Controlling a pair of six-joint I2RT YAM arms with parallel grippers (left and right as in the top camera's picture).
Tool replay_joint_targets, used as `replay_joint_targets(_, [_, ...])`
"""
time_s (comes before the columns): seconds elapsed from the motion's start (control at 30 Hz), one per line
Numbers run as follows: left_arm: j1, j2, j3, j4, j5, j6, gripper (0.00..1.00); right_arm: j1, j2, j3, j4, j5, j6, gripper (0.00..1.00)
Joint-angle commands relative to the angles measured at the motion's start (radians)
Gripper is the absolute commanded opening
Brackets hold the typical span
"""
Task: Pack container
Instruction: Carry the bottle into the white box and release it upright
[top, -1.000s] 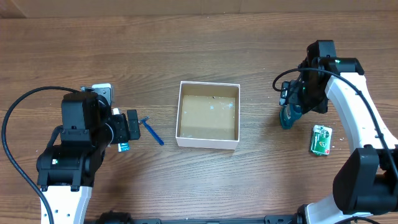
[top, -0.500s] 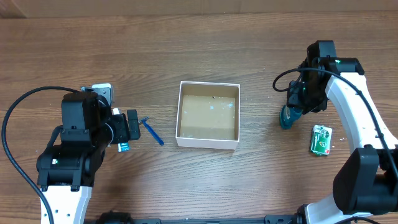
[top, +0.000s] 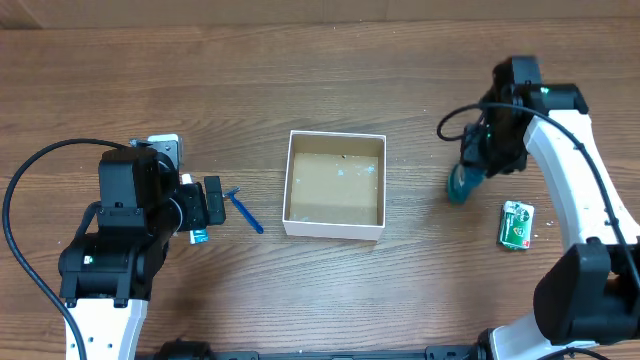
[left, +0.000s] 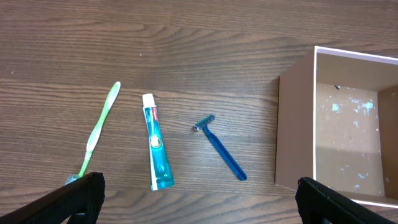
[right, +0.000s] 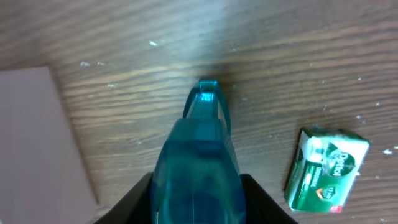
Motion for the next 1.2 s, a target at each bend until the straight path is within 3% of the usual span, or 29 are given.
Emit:
replay_joint_targets(0.0, [0.0,0.0,0.027,-0.001,0.008,-0.012,1.0,0.097,-0.068,0.238,-0.074,-0.013,0.025,0.04])
replay_joint_targets(0.2, [0.0,0.0,0.027,-0.001,0.008,-0.013,1.0,0.349,-0.074,0.541,-0.217,0.032,0.133,0.04])
replay_joint_targets(0.47, [0.0,0.0,0.027,-0.002,0.009,-0.013,1.0,0.625,0.012,0.551,-0.179,0.085,0.315,0.04])
replay_joint_targets(0.63, [0.0,0.0,0.027,-0.002,0.009,-0.013,1.0,0.671,0.163,0.55,-0.12,0.093,0.41,0.04])
replay_joint_targets(1.07, [0.0,0.0,0.027,-0.001,0.008,-0.013,1.0,0.673,0.423,0.549,0.028,0.091,0.417,0.04])
replay_joint_targets(1.13, [0.0,0.0,0.027,-0.001,0.008,-0.013,1.0,0.673,0.43,0.541,0.035,0.091,0.416,0.09])
replay_joint_targets(1.17, [0.0,0.0,0.027,-0.001,0.009,-0.013,1.0,0.673,0.43,0.537,0.037,0.088,0.416,0.22])
